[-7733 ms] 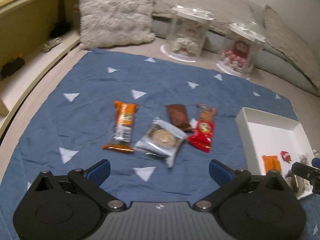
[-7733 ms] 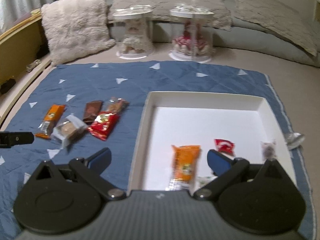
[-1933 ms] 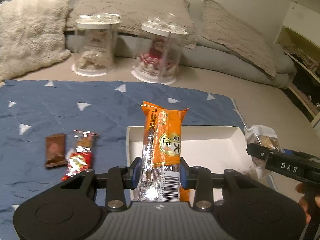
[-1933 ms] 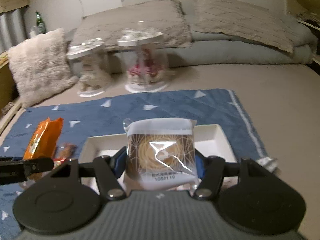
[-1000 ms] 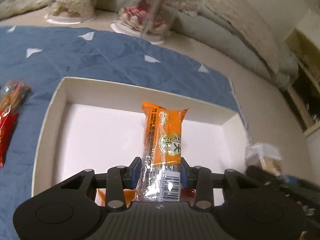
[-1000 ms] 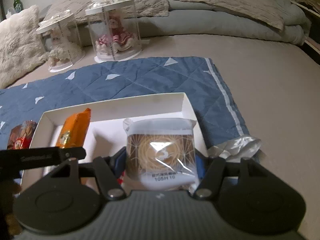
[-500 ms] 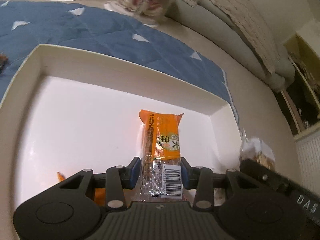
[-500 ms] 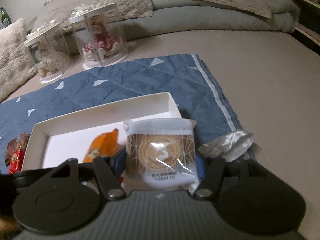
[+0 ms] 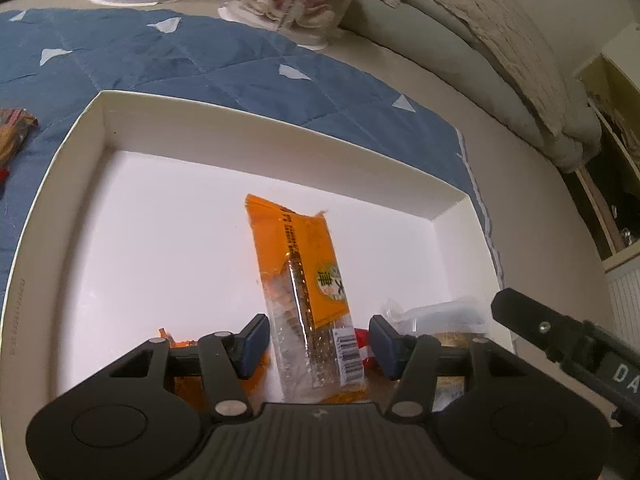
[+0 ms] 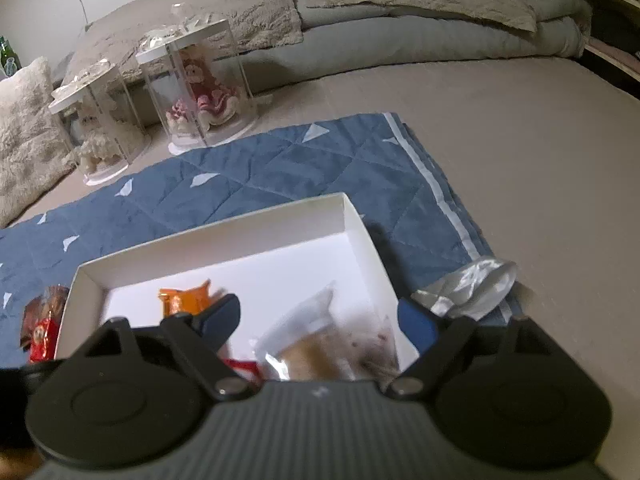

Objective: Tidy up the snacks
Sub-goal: 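Lower both snacks into the tray and open both tools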

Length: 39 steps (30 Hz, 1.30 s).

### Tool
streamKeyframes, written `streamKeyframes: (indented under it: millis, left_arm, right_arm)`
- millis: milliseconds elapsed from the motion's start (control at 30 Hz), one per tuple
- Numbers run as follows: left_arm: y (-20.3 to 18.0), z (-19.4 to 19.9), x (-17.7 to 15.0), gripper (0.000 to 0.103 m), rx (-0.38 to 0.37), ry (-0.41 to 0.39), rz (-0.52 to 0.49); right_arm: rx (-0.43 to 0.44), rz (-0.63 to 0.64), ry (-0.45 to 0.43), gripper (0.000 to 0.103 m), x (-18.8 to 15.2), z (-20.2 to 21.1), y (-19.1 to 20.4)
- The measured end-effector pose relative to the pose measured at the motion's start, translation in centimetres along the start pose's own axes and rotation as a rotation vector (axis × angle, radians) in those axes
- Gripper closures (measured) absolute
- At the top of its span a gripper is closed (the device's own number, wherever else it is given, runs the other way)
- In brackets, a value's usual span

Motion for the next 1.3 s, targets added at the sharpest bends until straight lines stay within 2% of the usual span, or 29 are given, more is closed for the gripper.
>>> streamKeyframes:
  millis: [167, 233, 367, 433, 533, 700, 833, 1033, 1100, 1167, 1200, 1233, 1300]
  left_arm:
    - [-0.1, 0.4, 0.3, 0.046, 0.008, -0.011, -0.024]
    - [-0.1, 0.6, 0.5, 0.046, 0.015, -0.018, -0.043]
    - [-0.2, 0.9, 0.7, 0.046, 0.011, -0.018, -0.070]
    - [-0.3, 0.9, 0.7, 0.047, 0.002, -0.016, -0.083]
    - [-0.4, 1.0, 0.7, 0.048, -0.004, -0.015, -0.096]
    - [-0.1, 0.7, 0.7, 0.051, -0.001, -0.015, -0.116]
    - [-0.1, 0.7, 0.7, 0.052, -0.003, -0.012, -0.124]
    - [-0.5, 1.0, 0.7, 0.052, 0.001, -0.016, -0.154]
    - [-0.6, 1.2, 0.7, 0.052, 0.006, -0.020, -0.170]
    - [-0.5, 1.5, 0.8, 0.050, 0.013, -0.023, -0.169]
    - [-0.5, 1.7, 0.9, 0.050, 0.010, -0.023, -0.168]
    - [-0.5, 1.8, 0.9, 0.050, 0.007, -0.019, -0.168]
    - [-0.6, 2.1, 0.8, 0.050, 0.005, -0.015, -0.172]
  right_arm:
    - [-0.007, 0.056, 0.051, 0.019, -0.7, -0.1, -0.1]
    - [-0.011, 0.079, 0.097, 0.029, -1.0, -0.3, -0.2]
    - [-0.013, 0.118, 0.221, 0.039, -2.4, -1.1, -0.2]
    - [-0.012, 0.140, 0.265, 0.054, -3.4, -1.8, -0.1]
    - [0.005, 0.115, 0.254, 0.064, -3.3, -2.0, 0.3]
    - [0.043, -0.001, 0.157, 0.085, -1.9, -2.1, 0.6]
    - [0.022, -0.016, 0.051, 0.086, -0.8, -2.5, 1.1]
    - [-0.004, -0.041, -0.030, 0.088, -0.2, -3.3, 0.9]
    - [-0.021, -0.021, -0.028, 0.087, -0.2, -3.5, 1.0]
    - [-0.034, -0.007, -0.001, 0.075, -0.3, -3.6, 1.0]
    - [-0.029, -0.002, 0.016, 0.060, -0.4, -3.4, 1.0]
    - [-0.016, 0.003, 0.026, 0.053, -0.3, -3.2, 1.0]
    - [-0.013, 0.009, 0.029, 0.051, -0.3, -2.4, 1.0]
Point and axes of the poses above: each gripper's, at about its wrist camera, not at the fingertips, and z roughly against the way its jaws point, y to its left, x to its top, the point moved 4 cm from there along -z, roughly the way its jaws point, and after that the axes turned 10 degrees about -y, right-handed, at the moved point
